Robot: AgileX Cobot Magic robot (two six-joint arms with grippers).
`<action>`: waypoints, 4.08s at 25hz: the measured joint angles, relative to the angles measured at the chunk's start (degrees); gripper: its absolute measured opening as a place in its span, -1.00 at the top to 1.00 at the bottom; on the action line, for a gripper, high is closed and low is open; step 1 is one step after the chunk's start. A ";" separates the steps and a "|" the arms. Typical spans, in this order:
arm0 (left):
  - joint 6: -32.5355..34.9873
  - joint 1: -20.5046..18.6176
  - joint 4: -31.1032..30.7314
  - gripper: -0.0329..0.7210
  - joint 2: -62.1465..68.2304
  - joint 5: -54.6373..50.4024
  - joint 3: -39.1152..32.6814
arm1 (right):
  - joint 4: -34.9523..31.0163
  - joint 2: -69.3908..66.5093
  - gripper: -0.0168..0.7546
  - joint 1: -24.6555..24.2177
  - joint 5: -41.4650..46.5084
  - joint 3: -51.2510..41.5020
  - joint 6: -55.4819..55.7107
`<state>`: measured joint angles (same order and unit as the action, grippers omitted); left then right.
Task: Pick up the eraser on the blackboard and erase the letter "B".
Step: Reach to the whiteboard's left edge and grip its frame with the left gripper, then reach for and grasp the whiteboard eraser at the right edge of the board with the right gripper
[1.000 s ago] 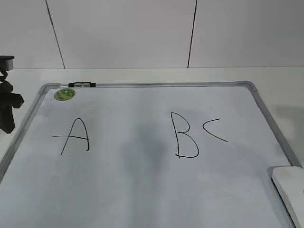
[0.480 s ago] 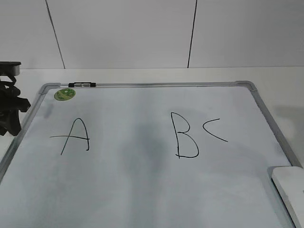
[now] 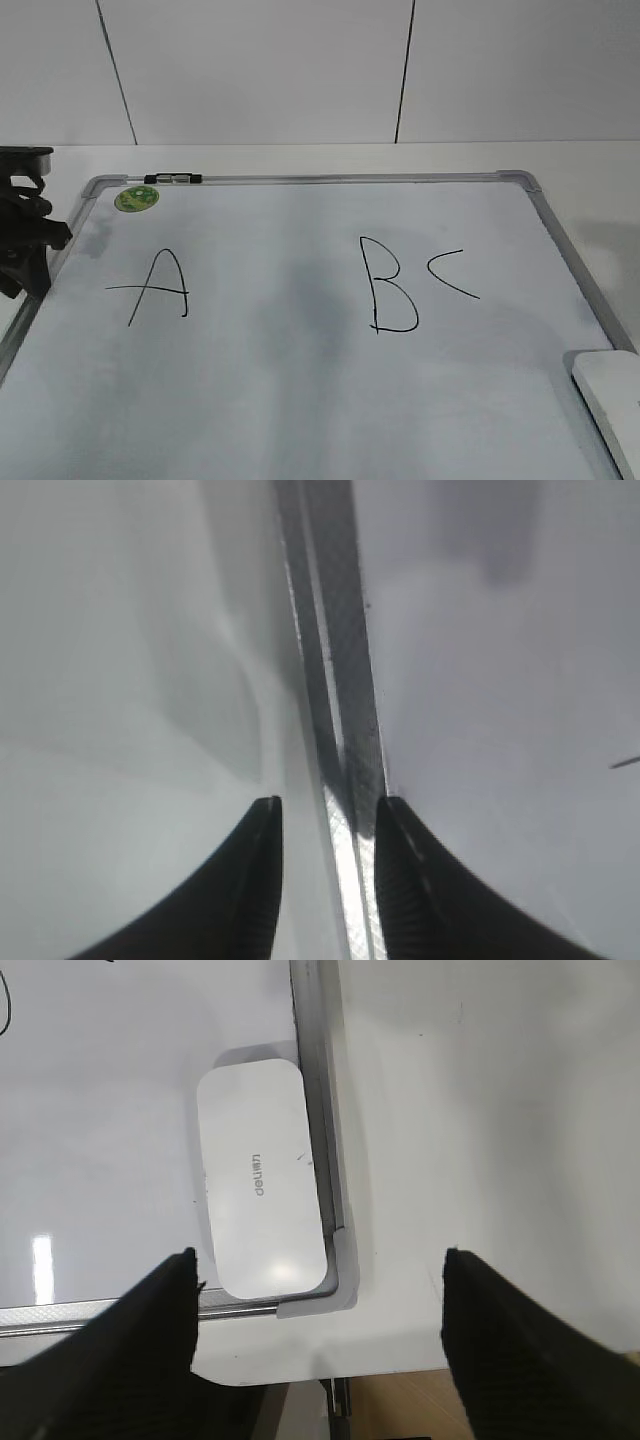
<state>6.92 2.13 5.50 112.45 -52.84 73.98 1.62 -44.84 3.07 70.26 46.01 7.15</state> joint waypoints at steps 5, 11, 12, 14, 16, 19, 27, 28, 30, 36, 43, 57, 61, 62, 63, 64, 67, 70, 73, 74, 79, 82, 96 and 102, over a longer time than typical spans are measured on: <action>0.00 0.00 0.00 0.29 0.35 0.00 0.00 | 0.00 0.00 -0.56 0.00 0.00 0.00 0.00; 0.00 0.00 0.00 0.29 0.57 0.00 0.00 | 0.00 0.00 -0.56 0.00 0.00 0.00 0.00; 0.00 0.00 0.00 0.29 0.57 0.00 0.00 | 0.00 0.00 -0.56 0.00 -0.03 0.00 0.00; 0.00 0.00 0.00 0.32 0.64 0.00 0.11 | 0.00 0.00 -0.56 0.00 -0.13 0.00 0.00; 0.00 0.00 0.00 0.42 0.70 0.00 0.20 | 0.00 0.00 -0.56 0.00 -0.13 0.00 0.00; 0.00 0.10 0.11 0.62 0.70 0.00 0.20 | 0.00 0.00 -0.56 0.00 -0.15 0.00 0.00; -0.34 0.07 0.60 0.79 0.70 0.00 0.23 | 0.00 0.00 -0.56 0.00 -0.25 0.00 0.00; -0.63 0.07 0.74 0.81 0.70 0.00 0.23 | 0.00 0.00 -0.56 0.00 -0.25 0.00 0.00; -1.00 0.07 0.89 0.84 0.70 -0.10 0.23 | -0.22 0.00 -0.56 0.00 0.31 0.00 0.00; -1.23 0.07 0.93 0.85 0.70 -0.20 0.33 | -4.66 -1.08 -0.56 0.00 1.05 0.00 0.00; -1.33 0.07 0.93 0.86 0.70 -0.20 0.33 | -9.30 -7.71 -0.62 0.00 1.05 0.00 0.07; -1.33 0.07 1.02 0.86 0.70 -0.29 0.33 | -6.89 -20.61 -0.62 3.58 -1.74 0.00 -1.05; -1.33 0.07 1.02 0.86 0.70 -0.29 0.33 | -6.38 -25.52 -0.62 3.61 -3.20 0.00 -1.57; -1.33 0.07 1.02 0.86 0.70 -0.29 0.33 | -6.38 -26.52 -0.62 3.61 -3.82 0.01 -2.15; -1.33 0.07 1.02 0.86 0.70 -0.29 0.33 | -6.38 -27.72 -0.62 3.61 -4.74 0.11 -2.53; -1.33 0.07 1.02 0.86 0.70 -0.29 0.33 | -6.38 -28.91 -0.62 3.61 -5.58 0.11 -2.70; -1.33 0.07 1.02 0.86 0.70 -0.29 0.33 | -6.26 -32.30 -0.62 3.61 -7.04 0.22 -2.94; -1.33 0.07 1.02 0.86 0.70 -0.29 0.33 | -5.11 -35.27 -0.62 3.61 -8.09 0.22 -3.07; -1.33 0.07 1.02 0.86 0.70 -0.42 0.45 | -3.54 -37.13 -0.62 3.61 -9.22 0.22 -3.20; -1.33 0.07 1.02 0.86 0.70 -0.42 0.45 | -3.11 -37.65 -0.62 3.61 -9.79 0.30 -3.20; -1.33 0.07 1.02 0.86 0.70 -0.42 0.45 | -3.64 -39.18 -0.62 3.61 -11.88 0.30 -3.20; -1.33 0.07 1.02 0.86 0.70 -0.42 0.45 | -4.37 -39.18 -0.62 3.61 -12.09 0.30 -3.20; -1.33 0.07 1.05 0.86 0.70 -0.42 0.45 | -5.74 -41.57 -0.59 3.61 -15.32 0.30 -3.20; -1.33 0.07 1.05 0.86 0.70 -0.42 0.45 | -5.98 -41.57 -0.58 3.61 -15.45 0.30 -3.31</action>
<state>5.60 2.21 6.56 113.16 -53.26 74.44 -4.35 -86.41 6.68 54.81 46.31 3.84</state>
